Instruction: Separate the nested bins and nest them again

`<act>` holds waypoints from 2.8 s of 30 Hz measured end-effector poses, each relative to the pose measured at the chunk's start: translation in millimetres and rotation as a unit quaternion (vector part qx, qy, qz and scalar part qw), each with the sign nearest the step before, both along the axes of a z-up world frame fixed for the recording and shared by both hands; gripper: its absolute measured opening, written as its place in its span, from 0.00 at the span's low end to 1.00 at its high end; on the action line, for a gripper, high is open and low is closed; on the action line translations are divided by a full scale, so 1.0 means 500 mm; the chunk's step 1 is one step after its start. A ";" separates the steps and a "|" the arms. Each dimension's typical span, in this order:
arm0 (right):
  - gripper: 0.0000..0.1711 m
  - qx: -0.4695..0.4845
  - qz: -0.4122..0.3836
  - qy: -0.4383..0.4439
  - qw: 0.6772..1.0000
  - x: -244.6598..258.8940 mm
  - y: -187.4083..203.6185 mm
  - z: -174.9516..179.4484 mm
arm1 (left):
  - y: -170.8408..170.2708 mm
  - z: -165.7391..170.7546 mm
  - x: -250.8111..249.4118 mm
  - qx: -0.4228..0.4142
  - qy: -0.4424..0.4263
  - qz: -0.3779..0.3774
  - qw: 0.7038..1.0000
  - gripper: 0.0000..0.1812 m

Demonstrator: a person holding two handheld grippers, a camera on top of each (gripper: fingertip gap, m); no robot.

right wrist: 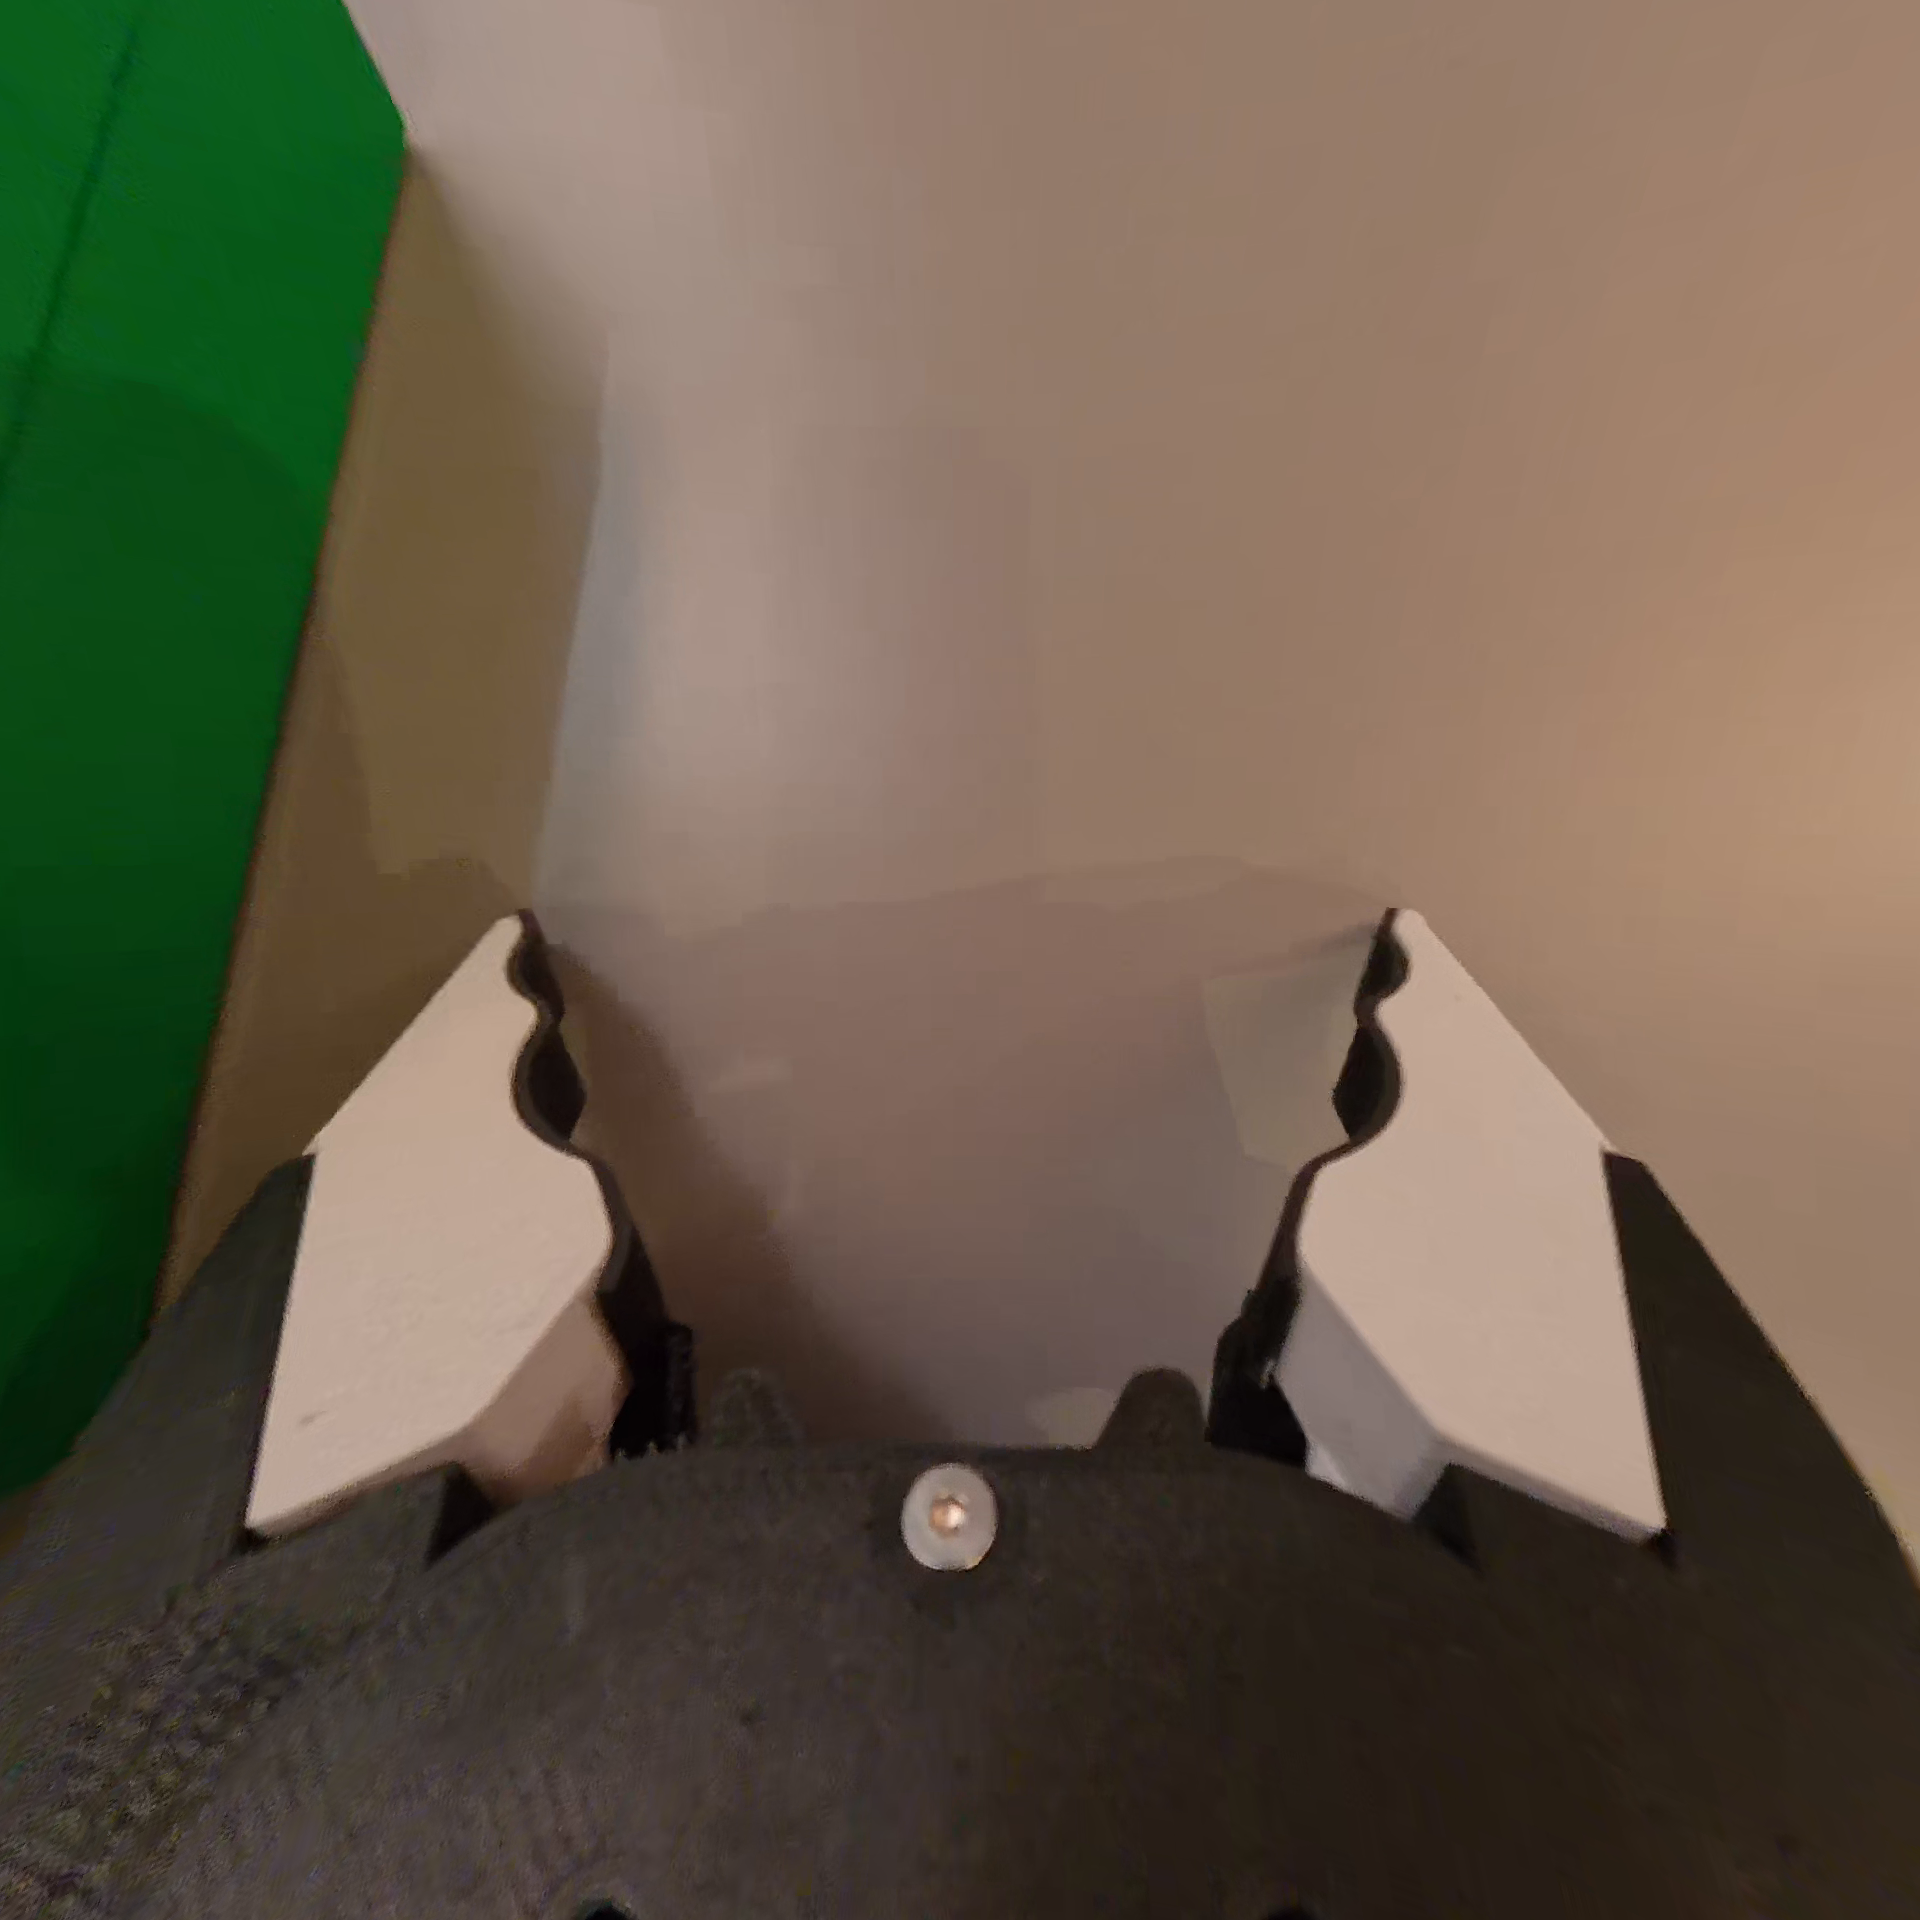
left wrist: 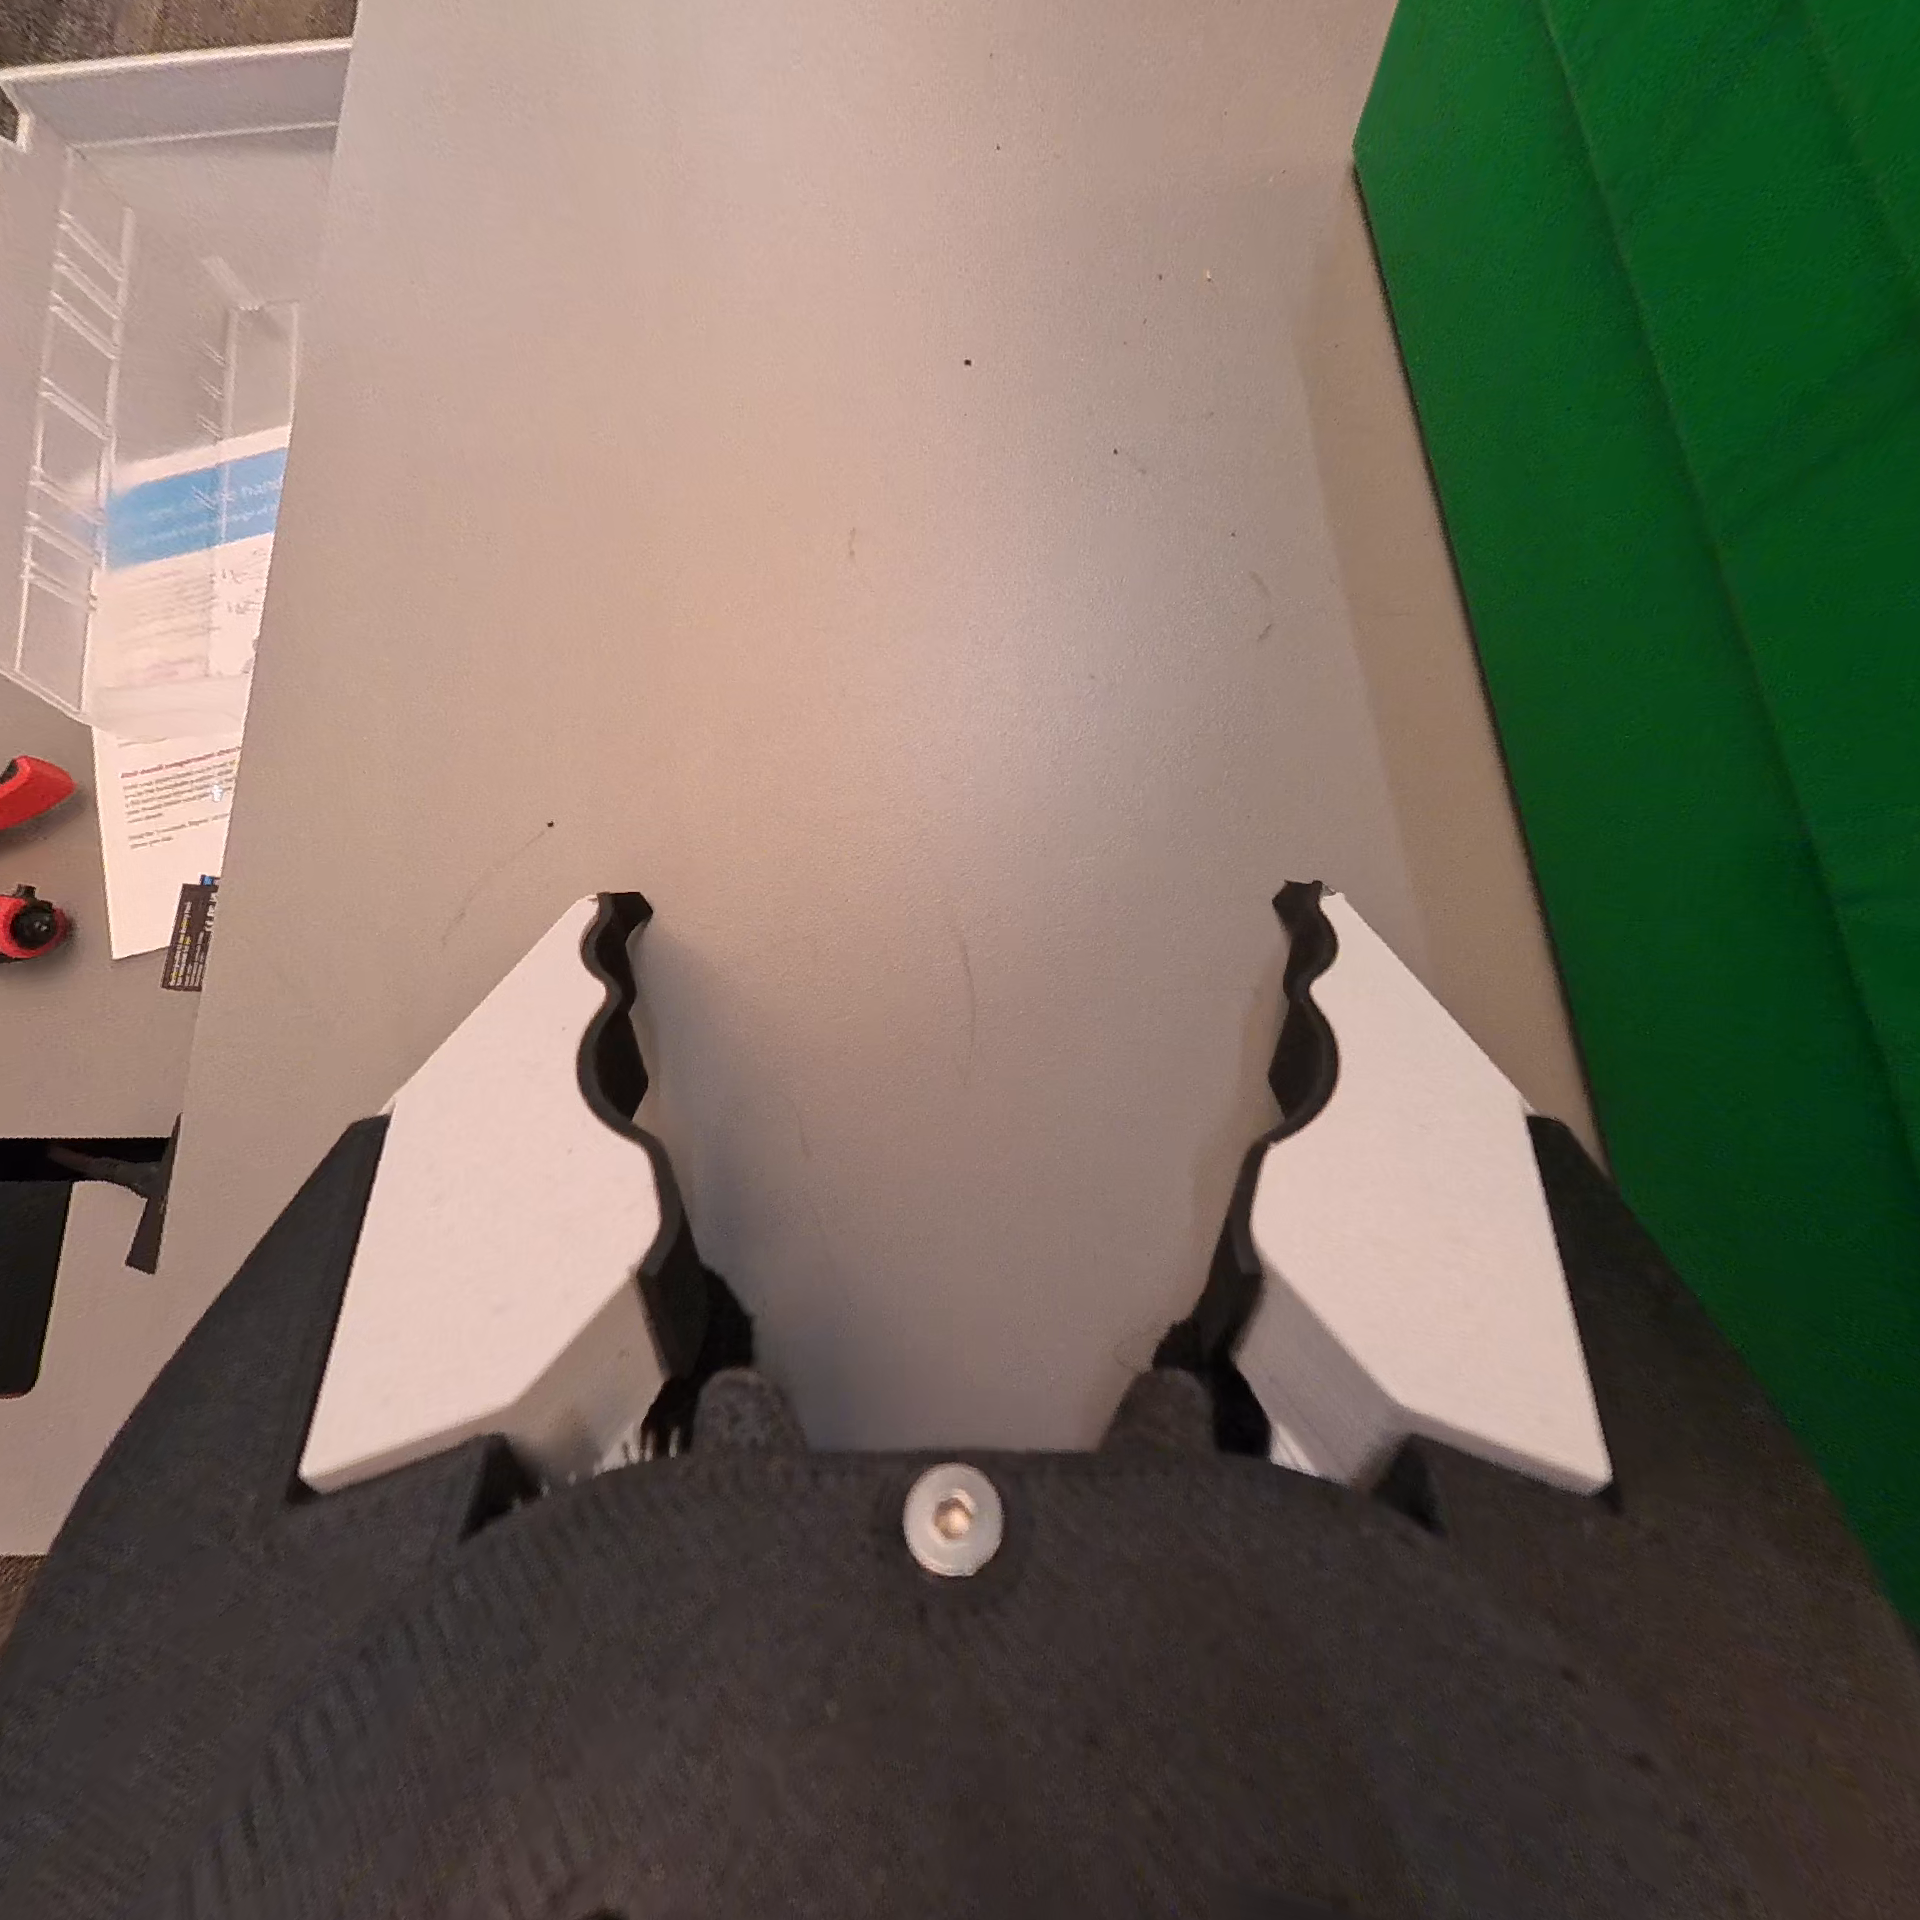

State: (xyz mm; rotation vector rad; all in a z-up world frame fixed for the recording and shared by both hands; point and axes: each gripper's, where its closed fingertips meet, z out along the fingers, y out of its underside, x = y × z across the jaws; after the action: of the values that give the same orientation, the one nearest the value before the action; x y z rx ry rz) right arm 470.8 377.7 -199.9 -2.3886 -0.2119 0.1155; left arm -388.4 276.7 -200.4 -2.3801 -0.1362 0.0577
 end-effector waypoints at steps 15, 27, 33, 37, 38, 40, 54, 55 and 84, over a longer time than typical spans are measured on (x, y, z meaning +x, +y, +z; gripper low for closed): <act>0.65 -0.012 -0.082 0.010 0.997 0.078 -0.050 0.064 | 0.009 -0.003 -0.009 -0.005 -0.007 -0.001 1.000 0.76; 0.57 -0.265 -0.261 -0.103 0.922 0.394 -0.307 0.046 | 0.025 -0.010 -0.023 -0.043 -0.012 0.013 0.999 0.83; 0.55 -0.267 -0.261 -0.080 0.924 0.412 -0.312 0.030 | 0.035 -0.005 -0.016 -0.009 -0.030 0.020 0.999 0.88; 0.55 -0.285 -0.246 -0.078 0.923 0.410 -0.312 0.028 | 0.036 -0.010 -0.021 -0.018 -0.017 0.014 1.000 0.87; 0.57 -0.293 -0.243 -0.080 0.921 0.410 -0.315 0.028 | 0.037 -0.010 -0.022 -0.019 -0.017 0.014 1.000 0.87; 0.59 -0.300 -0.234 -0.078 0.922 0.405 -0.316 0.027 | 0.042 -0.008 -0.024 -0.013 -0.023 0.025 0.999 0.87; 0.52 -0.336 -0.197 -0.085 0.917 0.398 -0.301 0.037 | 0.055 0.003 -0.048 -0.015 -0.030 0.055 0.998 0.83; 0.55 -0.327 -0.203 -0.079 0.920 0.398 -0.293 0.039 | 0.057 0.006 -0.049 -0.013 -0.034 0.058 0.998 0.83; 0.50 -0.360 -0.210 -0.055 0.907 0.415 -0.276 0.029 | 0.057 0.009 -0.085 -0.039 -0.041 0.095 0.994 0.68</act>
State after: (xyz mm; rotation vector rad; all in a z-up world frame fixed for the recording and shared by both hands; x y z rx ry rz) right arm 678.1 239.7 -185.4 -3.1164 0.3669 -0.1772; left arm -431.0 305.3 -196.0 -2.4425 -0.4062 0.0561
